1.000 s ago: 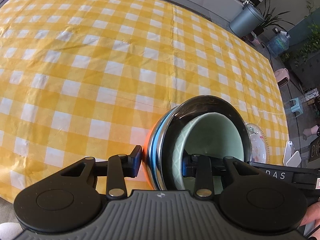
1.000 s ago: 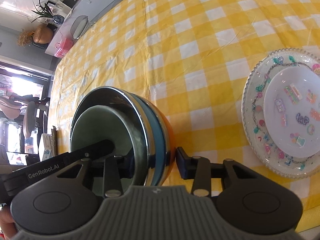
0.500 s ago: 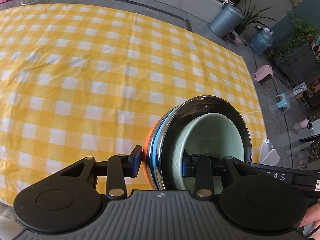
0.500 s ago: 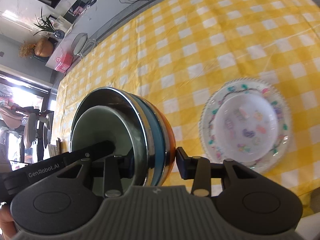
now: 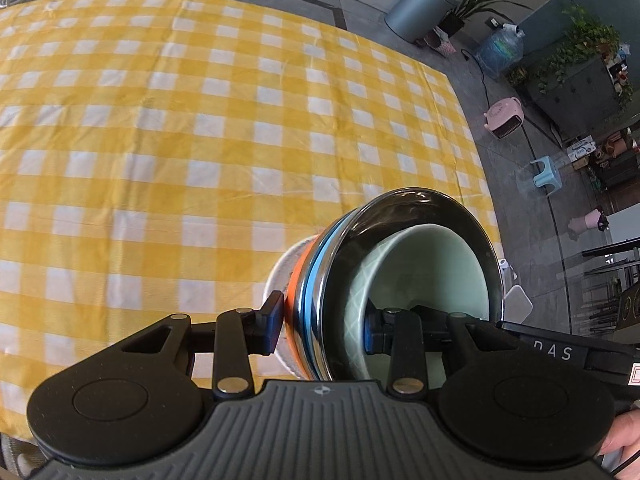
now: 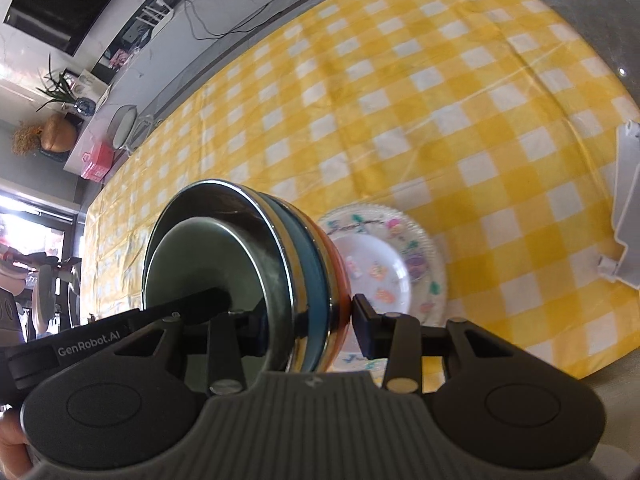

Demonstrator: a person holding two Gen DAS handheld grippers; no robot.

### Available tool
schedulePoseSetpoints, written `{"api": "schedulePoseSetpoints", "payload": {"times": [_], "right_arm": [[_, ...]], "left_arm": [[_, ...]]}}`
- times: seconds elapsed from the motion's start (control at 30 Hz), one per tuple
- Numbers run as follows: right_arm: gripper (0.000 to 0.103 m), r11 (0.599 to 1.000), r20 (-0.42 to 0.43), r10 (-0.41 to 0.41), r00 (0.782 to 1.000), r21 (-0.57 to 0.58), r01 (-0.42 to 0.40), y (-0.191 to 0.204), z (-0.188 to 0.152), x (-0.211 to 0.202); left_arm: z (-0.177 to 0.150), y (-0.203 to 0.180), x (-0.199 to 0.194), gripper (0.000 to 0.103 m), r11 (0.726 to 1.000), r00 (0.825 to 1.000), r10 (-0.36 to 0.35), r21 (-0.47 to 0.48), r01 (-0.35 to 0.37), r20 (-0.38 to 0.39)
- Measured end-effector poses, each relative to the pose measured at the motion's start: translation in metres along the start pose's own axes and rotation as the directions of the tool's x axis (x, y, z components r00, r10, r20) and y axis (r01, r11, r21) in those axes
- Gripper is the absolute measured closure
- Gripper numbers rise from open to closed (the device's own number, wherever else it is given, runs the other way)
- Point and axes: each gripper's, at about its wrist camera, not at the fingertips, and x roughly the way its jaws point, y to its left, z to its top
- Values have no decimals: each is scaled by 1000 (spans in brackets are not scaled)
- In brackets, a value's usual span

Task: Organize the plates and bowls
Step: 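Lift the stacked bowls with the left gripper and carry them over the plates, then lower the bowls onto the plate stack and open the left gripper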

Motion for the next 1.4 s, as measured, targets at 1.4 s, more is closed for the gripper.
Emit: {"api": "schedulePoseSetpoints", "payload": {"times": [1.4], "right_arm": [[51, 1000, -28, -17, 999, 16, 17, -32, 10, 24]], "left_arm": [[-2, -8, 31, 49, 999, 999, 30, 36, -30, -9]]}}
